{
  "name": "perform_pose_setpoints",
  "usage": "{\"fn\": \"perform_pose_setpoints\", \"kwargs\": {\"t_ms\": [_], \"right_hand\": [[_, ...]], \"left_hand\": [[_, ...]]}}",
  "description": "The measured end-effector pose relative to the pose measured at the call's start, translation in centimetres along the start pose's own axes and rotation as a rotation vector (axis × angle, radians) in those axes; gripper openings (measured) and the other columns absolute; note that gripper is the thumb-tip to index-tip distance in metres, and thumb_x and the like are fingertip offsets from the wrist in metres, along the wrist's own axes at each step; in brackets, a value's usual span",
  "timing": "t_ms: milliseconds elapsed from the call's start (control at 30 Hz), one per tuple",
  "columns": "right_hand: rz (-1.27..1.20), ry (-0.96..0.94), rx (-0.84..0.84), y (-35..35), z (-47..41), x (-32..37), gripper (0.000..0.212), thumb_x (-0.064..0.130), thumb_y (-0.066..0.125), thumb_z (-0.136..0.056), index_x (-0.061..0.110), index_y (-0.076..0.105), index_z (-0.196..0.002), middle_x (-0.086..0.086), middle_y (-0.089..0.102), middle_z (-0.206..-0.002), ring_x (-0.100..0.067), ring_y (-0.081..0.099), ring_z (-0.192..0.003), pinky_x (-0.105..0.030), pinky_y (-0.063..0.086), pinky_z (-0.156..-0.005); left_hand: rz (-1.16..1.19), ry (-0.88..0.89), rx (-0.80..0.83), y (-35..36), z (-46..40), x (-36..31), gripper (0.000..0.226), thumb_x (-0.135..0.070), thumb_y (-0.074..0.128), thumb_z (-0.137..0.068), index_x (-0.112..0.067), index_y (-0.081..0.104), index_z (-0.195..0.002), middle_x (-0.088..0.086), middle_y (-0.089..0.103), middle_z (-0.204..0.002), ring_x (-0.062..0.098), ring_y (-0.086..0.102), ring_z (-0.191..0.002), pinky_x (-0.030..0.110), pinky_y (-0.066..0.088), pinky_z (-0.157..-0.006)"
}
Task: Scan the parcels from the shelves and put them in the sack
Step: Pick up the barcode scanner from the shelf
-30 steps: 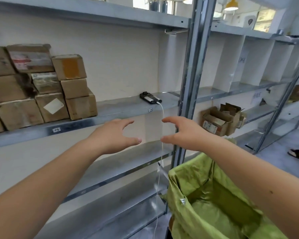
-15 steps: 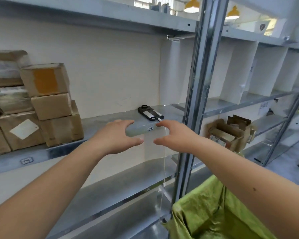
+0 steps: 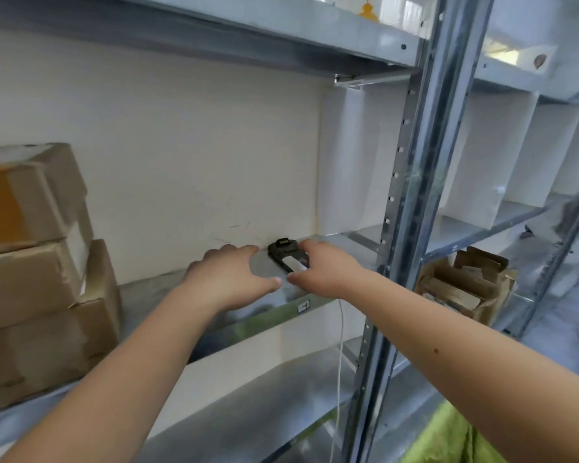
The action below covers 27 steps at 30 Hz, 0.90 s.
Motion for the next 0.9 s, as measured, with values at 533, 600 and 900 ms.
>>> {"fn": "perform_pose_setpoints", "kwargs": {"t_ms": [533, 600, 900], "right_hand": [[0.330, 0.317, 0.089, 4.2, -7.5, -0.4, 0.079, 0.081, 0.031, -0.087, 0.028, 0.039, -0.145, -0.010, 0.053, -0.139, -0.037, 0.038, -0.130, -0.050, 0.040, -0.081], [0.340, 0.327, 0.086, 4.4, -7.7, -0.4, 0.079, 0.079, 0.029, -0.090, 0.028, 0.036, -0.149, -0.011, 0.047, -0.143, -0.037, 0.036, -0.131, -0.050, 0.036, -0.074], [0.407, 0.391, 0.079, 5.1, -7.1, 0.3, 0.086, 0.080, 0.024, -0.090, 0.018, 0.038, -0.148, -0.015, 0.045, -0.138, -0.040, 0.039, -0.122, -0.056, 0.037, -0.076]], "left_hand": [[-0.026, -0.077, 0.073, 2.1, -3.8, 2.3, 0.083, -0.066, 0.062, -0.080, -0.044, 0.037, -0.155, -0.003, 0.048, -0.154, 0.026, 0.048, -0.137, 0.041, 0.045, -0.103], [-0.045, -0.076, 0.071, 2.2, -3.8, 2.4, 0.084, -0.068, 0.060, -0.081, -0.044, 0.035, -0.156, -0.003, 0.045, -0.156, 0.026, 0.046, -0.139, 0.042, 0.044, -0.105], [-0.014, -0.069, 0.083, 3.1, -3.7, 2.2, 0.086, -0.069, 0.058, -0.079, -0.043, 0.035, -0.158, -0.002, 0.043, -0.159, 0.027, 0.042, -0.143, 0.042, 0.042, -0.107]]}}
Point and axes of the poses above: each hand's wrist, its own z-axis away from the middle knuckle, its own y-axis out of the palm, x = y × z, the point moved 8 cm from there along -z, towards the middle knuckle
